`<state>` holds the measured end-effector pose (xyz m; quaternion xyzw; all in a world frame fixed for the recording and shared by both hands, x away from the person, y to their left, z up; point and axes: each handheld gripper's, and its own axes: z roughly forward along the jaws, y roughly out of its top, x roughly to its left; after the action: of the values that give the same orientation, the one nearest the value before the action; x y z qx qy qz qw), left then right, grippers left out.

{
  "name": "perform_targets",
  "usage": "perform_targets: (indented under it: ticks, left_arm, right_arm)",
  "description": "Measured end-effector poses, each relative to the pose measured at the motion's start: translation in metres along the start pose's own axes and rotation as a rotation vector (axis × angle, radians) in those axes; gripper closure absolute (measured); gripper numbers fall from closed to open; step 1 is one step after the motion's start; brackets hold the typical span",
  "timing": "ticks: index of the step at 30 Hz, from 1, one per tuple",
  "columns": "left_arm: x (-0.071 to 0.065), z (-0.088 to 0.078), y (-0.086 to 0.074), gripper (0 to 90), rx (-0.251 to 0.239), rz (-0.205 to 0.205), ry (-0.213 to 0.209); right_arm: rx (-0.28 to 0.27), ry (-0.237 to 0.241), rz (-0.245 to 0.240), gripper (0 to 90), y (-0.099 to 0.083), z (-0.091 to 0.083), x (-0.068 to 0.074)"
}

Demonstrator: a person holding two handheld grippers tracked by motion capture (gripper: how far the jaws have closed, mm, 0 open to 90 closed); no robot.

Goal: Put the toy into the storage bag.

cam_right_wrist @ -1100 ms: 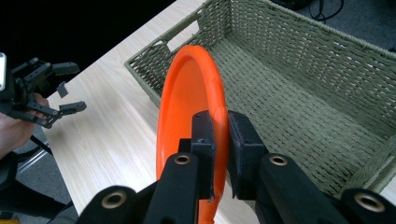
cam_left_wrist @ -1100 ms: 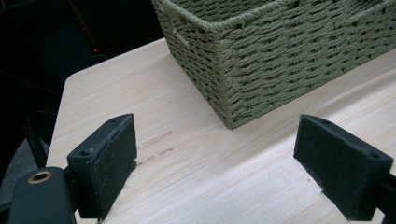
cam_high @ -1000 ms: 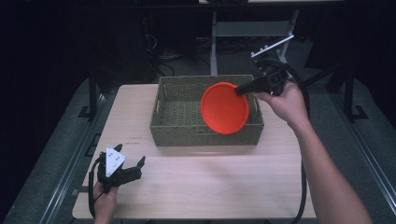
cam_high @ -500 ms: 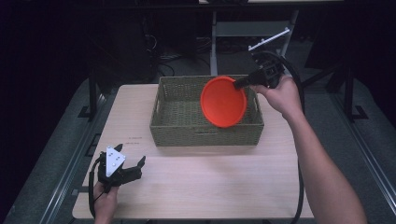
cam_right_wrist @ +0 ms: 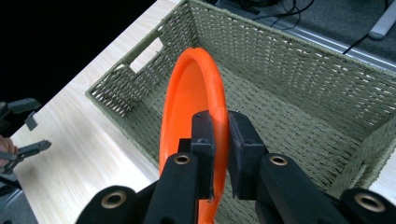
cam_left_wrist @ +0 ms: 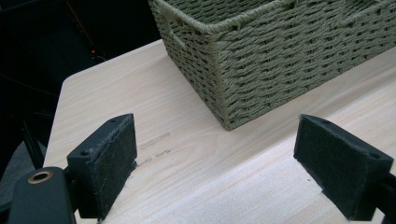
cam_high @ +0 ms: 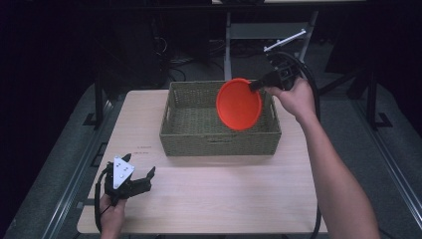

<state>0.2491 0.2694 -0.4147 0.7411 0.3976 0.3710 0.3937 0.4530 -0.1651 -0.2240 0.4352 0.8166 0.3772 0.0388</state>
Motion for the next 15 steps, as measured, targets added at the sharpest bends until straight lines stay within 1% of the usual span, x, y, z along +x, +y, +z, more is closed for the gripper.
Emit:
perform_targets:
  ticks: [4, 9, 13, 15]
  left_arm:
    - [-0.001, 0.000, 0.000, 12.7, 0.001, 0.005, -0.003]
    - [-0.001, 0.000, 0.000, 12.7, 0.000, 0.001, -0.002]
    - [0.000, 0.000, 0.000, 12.8, -0.002, 0.004, 0.000]
    - [-0.002, 0.000, 0.000, 12.8, -0.006, -0.003, -0.003]
  right_arm:
    - [-0.008, -0.003, 0.008, 81.5, 0.002, 0.004, -0.002]
    - [-0.001, -0.030, 0.018, 81.5, 0.001, 0.011, -0.004]
    - [0.004, -0.033, 0.035, 81.5, 0.003, 0.014, -0.006]
    - [0.010, -0.038, 0.038, 81.5, 0.003, 0.018, -0.007]
